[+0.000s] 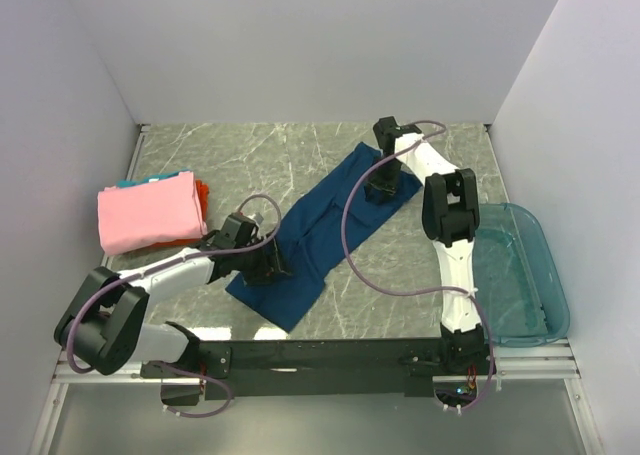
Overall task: Fold and stack the t-shirts
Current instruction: Fold the tshirt
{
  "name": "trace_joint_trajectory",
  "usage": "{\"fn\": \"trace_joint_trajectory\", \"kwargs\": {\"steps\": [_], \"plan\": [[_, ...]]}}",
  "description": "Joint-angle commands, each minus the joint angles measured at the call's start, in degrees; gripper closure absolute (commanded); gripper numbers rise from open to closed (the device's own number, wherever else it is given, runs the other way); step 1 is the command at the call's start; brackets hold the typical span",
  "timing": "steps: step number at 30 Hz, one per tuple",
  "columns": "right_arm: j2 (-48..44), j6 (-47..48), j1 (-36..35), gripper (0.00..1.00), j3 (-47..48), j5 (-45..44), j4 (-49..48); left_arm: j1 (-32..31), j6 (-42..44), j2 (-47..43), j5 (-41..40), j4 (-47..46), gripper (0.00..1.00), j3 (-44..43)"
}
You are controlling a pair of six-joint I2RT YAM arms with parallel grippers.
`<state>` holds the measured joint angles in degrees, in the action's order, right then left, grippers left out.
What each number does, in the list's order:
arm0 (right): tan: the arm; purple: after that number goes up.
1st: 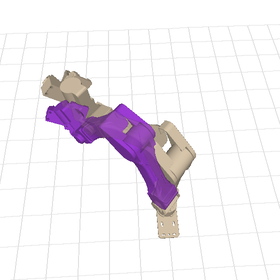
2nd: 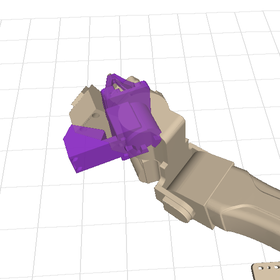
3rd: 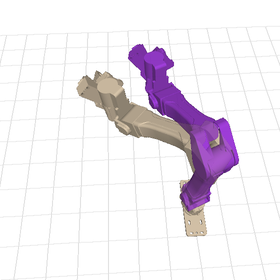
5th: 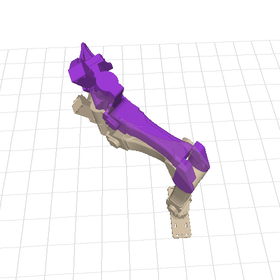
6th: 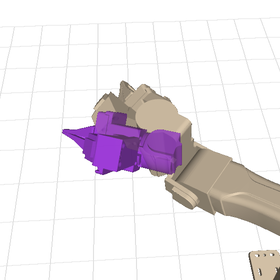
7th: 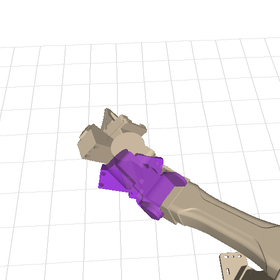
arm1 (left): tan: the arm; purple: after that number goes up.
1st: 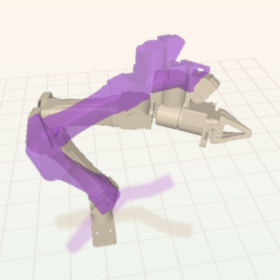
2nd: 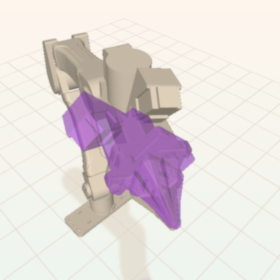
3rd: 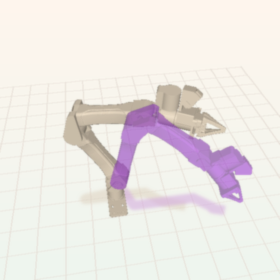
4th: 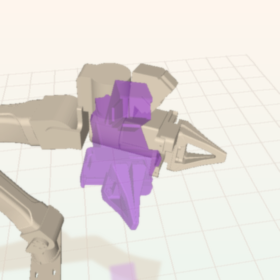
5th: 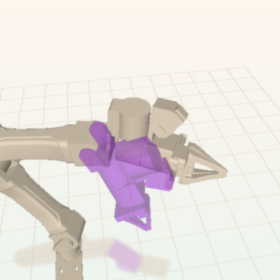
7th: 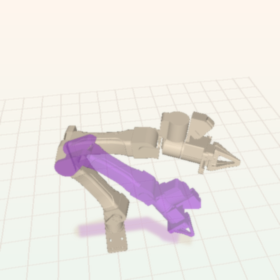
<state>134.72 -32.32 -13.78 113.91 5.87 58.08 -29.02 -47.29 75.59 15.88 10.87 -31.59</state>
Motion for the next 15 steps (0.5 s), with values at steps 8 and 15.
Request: {"fn": "trace_joint_trajectory", "kwargs": {"steps": [8, 15], "plan": [[10.1, -0.6, 1.2, 0.57, 14.1, -1.0, 2.8, -7.5, -0.4, 1.0, 7.4, 3.9, 0.27, 2.5], [11.8, -2.1, 1.5, 0.57, 17.1, 1.2, 1.5, -10.8, 1.4, 4.4, 13.9, -1.3, 0.27, 0.5]]}}
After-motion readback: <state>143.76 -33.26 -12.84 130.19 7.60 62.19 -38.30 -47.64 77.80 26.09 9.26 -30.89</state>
